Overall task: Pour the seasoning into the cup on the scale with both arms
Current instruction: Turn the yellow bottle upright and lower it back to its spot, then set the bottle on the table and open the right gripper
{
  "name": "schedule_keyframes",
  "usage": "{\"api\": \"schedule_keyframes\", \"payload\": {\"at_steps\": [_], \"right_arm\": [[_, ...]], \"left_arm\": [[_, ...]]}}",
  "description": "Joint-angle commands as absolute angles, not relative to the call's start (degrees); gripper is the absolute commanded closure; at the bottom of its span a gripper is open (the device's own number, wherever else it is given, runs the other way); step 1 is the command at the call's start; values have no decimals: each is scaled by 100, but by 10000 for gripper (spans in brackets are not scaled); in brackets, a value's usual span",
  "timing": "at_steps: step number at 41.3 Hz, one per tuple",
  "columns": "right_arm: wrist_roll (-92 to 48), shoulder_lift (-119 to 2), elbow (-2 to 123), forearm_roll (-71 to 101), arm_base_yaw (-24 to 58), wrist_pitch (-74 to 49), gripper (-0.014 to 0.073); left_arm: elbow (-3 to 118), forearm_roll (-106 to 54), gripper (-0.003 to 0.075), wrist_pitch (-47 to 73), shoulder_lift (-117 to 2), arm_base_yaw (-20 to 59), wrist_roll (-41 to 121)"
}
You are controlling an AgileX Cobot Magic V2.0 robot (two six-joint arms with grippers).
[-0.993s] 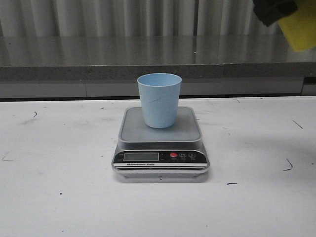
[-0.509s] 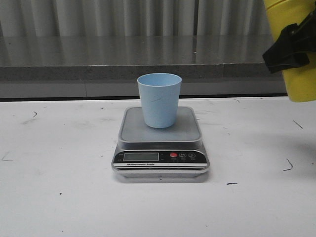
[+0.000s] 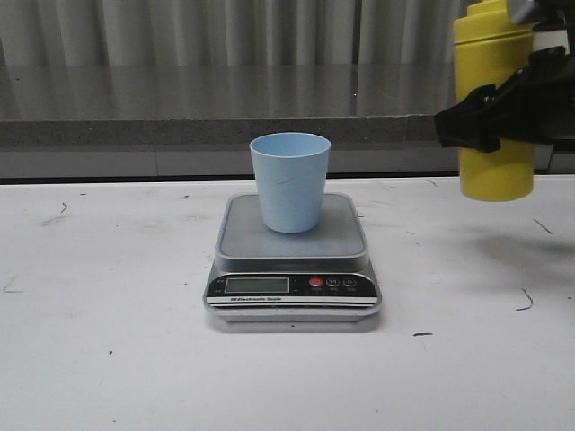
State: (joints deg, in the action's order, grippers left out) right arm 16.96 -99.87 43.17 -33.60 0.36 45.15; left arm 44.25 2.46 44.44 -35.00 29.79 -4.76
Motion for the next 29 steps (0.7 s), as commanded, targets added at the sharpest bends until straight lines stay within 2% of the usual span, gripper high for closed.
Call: {"api": "schedule_keyframes", "payload": {"at_steps": [1, 9, 17, 29], "right_arm": [[1236, -10111, 4499, -2931, 8, 5870, 326], [1133, -10810, 4499, -2209, 8, 6817, 326], [652, -11088, 4499, -1857, 8, 7058, 314], [542, -11090, 4499, -1863, 8, 6926, 123]], "left_arm": [[4576, 218, 374, 4064, -3504, 2981, -544], [4576, 218, 374, 4064, -3504, 2981, -544], [4576, 218, 374, 4064, -3504, 2981, -544], [4576, 218, 374, 4064, -3504, 2981, -544]]}}
